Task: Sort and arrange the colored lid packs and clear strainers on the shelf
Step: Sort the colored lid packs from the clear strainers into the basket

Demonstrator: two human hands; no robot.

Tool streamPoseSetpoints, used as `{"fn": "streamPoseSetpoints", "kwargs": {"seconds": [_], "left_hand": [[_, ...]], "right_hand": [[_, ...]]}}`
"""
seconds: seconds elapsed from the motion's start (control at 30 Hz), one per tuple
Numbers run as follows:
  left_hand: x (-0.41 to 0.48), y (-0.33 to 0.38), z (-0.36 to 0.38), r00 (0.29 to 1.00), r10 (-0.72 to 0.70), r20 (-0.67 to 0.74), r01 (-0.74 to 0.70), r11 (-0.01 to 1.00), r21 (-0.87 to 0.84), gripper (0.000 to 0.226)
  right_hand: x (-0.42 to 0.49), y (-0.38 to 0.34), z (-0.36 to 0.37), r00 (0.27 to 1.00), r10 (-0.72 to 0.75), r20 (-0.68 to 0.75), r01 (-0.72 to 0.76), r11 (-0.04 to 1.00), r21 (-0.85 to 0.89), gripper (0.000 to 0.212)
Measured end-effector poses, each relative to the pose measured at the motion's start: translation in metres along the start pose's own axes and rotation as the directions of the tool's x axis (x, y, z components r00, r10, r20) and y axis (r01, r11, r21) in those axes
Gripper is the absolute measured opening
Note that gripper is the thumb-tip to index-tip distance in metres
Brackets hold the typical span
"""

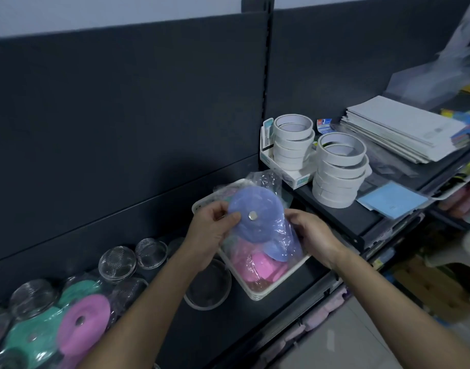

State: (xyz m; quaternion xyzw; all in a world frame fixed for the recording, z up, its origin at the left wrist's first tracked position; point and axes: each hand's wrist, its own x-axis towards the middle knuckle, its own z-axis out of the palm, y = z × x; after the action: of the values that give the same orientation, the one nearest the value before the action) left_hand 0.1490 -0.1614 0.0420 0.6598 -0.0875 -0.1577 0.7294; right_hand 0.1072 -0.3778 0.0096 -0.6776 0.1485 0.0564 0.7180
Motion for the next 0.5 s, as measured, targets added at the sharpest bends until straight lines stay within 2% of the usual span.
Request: {"fn": "streamPoseSetpoints", "kwargs": {"seconds": [0.07,0.13,0.2,0.3,0.5], "left_hand": [[0.000,0.004,-0.002,1.000,0.006,-0.001,-0.006,0.998,-0.055,0.003],[0.003,0.010,-0.006,0.999,0.020,-0.048,-0.027,0.989,-0.143,0.010],[0.007,0.017,-0.013,0.995,0.047,-0.090,-0.062,0.982,-0.181,0.008],[0.007,0.021,-0.015,0.996,0.048,-0.074,-0.060,0.985,-0.163,0.009],[0.002,0.016,-0.004,0.999,-0.012,0.053,0.026,0.962,-0.272,0.007]], "right_hand": [[-0.003,0.004,-0.002,1.000,-0.011,-0.008,0.011,1.000,0.002,0.034],[-0.006,0.006,0.000,0.999,-0.053,0.008,0.053,0.998,-0.025,0.032],[-0.008,0.008,0.002,0.994,-0.109,0.031,0.111,0.990,-0.087,0.020],[-0.010,0.007,0.005,0.990,-0.129,0.064,0.138,0.979,-0.154,0.038],[-0.011,0.005,0.000,0.988,-0.104,0.116,0.111,0.992,-0.058,0.045]]}}
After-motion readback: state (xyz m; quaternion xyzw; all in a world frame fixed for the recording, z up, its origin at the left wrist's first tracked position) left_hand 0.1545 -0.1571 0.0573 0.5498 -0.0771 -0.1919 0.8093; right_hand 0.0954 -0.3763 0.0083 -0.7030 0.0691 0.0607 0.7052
